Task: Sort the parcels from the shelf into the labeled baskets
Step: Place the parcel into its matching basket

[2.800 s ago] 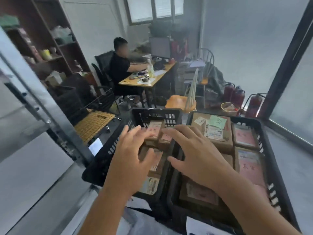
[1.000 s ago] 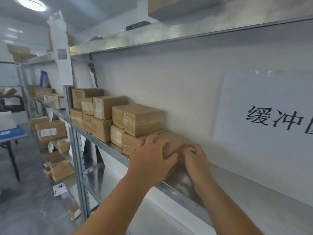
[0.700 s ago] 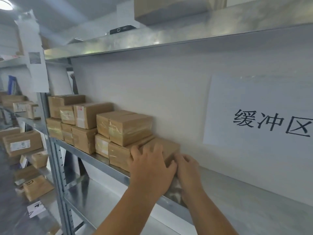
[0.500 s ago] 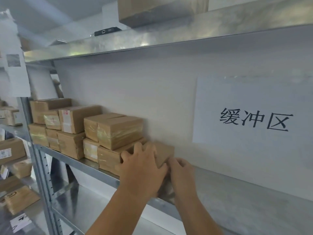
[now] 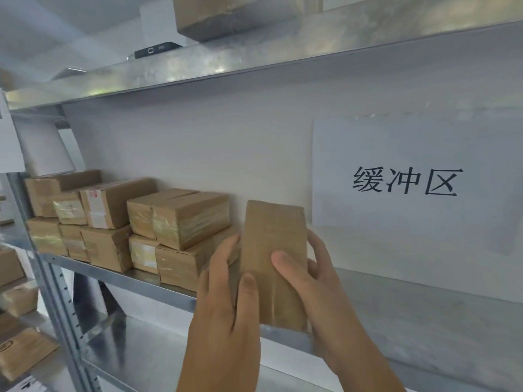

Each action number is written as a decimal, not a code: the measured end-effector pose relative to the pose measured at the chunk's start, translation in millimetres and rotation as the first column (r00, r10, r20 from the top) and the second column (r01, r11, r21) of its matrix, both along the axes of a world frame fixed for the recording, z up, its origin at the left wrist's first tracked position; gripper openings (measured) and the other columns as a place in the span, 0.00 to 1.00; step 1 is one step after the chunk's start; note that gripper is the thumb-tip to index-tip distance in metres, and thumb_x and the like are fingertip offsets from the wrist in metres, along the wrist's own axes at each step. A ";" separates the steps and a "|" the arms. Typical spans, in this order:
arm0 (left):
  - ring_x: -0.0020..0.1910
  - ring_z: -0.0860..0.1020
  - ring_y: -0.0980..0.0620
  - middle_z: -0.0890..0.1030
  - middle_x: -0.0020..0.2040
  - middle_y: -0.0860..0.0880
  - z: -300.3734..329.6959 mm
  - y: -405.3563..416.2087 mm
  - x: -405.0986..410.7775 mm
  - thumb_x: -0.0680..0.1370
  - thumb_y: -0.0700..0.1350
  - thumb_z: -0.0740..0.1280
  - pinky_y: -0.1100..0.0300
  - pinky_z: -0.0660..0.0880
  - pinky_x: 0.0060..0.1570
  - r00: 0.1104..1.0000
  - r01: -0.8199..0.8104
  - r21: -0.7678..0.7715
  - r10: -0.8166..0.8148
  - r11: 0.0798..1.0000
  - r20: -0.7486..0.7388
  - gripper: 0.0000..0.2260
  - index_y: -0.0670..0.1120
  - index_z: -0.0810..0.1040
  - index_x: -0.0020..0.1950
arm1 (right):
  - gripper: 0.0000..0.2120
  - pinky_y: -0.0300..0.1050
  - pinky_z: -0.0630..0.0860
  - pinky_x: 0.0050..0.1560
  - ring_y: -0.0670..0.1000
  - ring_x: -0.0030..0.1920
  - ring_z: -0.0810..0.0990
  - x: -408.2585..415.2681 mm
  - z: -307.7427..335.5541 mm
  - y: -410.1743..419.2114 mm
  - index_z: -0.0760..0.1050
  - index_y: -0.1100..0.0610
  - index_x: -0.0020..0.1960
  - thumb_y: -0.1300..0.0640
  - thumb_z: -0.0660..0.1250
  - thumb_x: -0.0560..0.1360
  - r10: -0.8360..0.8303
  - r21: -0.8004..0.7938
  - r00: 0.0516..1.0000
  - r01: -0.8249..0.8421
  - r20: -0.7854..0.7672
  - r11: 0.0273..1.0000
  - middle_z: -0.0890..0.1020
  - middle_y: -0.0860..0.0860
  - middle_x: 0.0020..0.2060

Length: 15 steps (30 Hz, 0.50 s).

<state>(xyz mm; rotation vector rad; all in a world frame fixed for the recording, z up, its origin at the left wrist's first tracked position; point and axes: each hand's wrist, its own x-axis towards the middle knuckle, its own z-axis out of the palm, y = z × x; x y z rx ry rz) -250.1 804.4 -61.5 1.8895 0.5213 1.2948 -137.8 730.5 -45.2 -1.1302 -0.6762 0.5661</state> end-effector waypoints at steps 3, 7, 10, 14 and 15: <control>0.77 0.68 0.57 0.67 0.78 0.61 7.2 -7.7 -5.7 0.75 0.59 0.58 0.61 0.73 0.65 1.000 -0.009 0.225 0.003 0.974 0.026 0.27 0.73 0.63 0.75 | 0.40 0.43 0.81 0.55 0.37 0.58 0.80 -5.8 -2.3 -10.3 0.65 0.23 0.69 0.41 0.82 0.66 -0.277 0.001 0.911 0.291 0.304 0.957 0.75 0.35 0.62; 0.78 0.61 0.66 0.49 0.83 0.66 14.2 -35.6 6.8 0.75 0.62 0.63 0.79 0.69 0.57 0.988 0.154 0.216 -0.155 0.964 -0.012 0.25 0.78 0.65 0.71 | 0.42 0.54 0.78 0.61 0.46 0.64 0.75 -16.4 -8.4 -27.1 0.54 0.23 0.74 0.28 0.67 0.63 -0.387 0.020 0.653 0.495 0.651 0.869 0.64 0.35 0.67; 0.73 0.54 0.80 0.47 0.80 0.72 8.0 -41.9 18.9 0.75 0.58 0.67 0.79 0.70 0.58 0.975 0.204 0.138 -0.214 0.969 0.060 0.23 0.76 0.72 0.68 | 0.39 0.53 0.80 0.58 0.47 0.67 0.73 -16.6 -9.6 -47.4 0.56 0.23 0.73 0.30 0.63 0.63 -0.293 -0.035 0.571 0.493 0.767 0.869 0.60 0.34 0.70; 0.63 0.73 0.74 0.58 0.80 0.63 -2.8 -45.4 28.4 0.83 0.39 0.67 0.68 0.80 0.48 0.932 0.347 -0.005 -0.344 0.938 0.113 0.23 0.68 0.76 0.67 | 0.43 0.41 0.84 0.48 0.42 0.63 0.79 -9.5 -7.3 -93.9 0.64 0.24 0.72 0.41 0.77 0.61 -0.210 -0.057 0.654 0.363 0.727 0.930 0.64 0.32 0.69; 0.57 0.78 0.69 0.61 0.80 0.58 -6.1 -49.3 30.7 0.83 0.36 0.65 0.67 0.81 0.45 0.927 0.358 0.005 -0.356 0.934 0.116 0.24 0.65 0.76 0.68 | 0.42 0.37 0.84 0.46 0.39 0.61 0.79 -7.2 -6.2 -106.3 0.66 0.26 0.71 0.47 0.80 0.64 -0.200 -0.039 0.661 0.328 0.723 0.944 0.67 0.33 0.68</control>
